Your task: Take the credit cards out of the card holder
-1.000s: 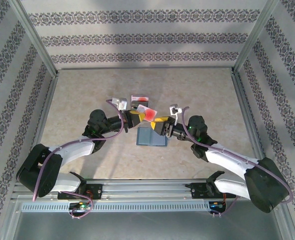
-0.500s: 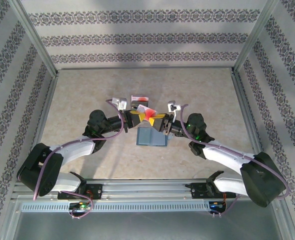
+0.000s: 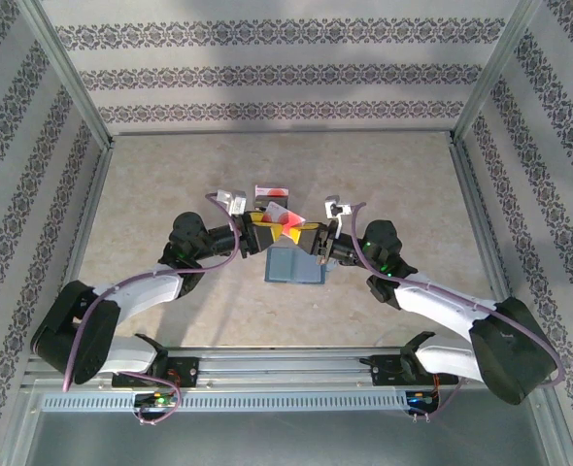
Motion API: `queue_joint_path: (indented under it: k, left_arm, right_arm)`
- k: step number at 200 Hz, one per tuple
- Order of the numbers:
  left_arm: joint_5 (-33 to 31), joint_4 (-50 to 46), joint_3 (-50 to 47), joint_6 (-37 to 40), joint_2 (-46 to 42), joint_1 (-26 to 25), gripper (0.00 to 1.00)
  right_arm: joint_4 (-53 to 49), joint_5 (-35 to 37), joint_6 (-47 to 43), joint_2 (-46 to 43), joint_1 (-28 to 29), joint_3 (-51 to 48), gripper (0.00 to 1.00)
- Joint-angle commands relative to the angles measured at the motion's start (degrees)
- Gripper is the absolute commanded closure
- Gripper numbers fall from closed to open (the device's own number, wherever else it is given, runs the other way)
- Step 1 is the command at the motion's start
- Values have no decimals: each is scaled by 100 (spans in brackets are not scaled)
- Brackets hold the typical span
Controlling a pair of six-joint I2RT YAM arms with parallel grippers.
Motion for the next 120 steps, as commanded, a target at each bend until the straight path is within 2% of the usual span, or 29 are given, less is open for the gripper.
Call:
queue_joint_path:
  k: [1, 33, 62, 84, 120]
  left_arm:
    - [-191, -1193, 361, 946, -628, 131, 40]
    - [-926, -3575, 975, 2398, -1379, 143, 26]
    - [-1264, -5023, 1611, 3314, -1618, 140, 23]
    - [-1183, -6059, 2348, 3717, -1365, 130, 23]
    - [-418, -7754, 3623, 4635, -637, 126, 25]
  right_arm:
    - [-346, 88, -297, -281, -8, 93, 100]
    - [-1283, 152, -635, -572, -8, 194, 100]
    - [-2099, -99, -924, -673, 1, 453, 100]
    - [-2513, -439, -1074, -601, 16, 650, 100]
    - [-2730, -606, -1168, -488, 70, 787, 100]
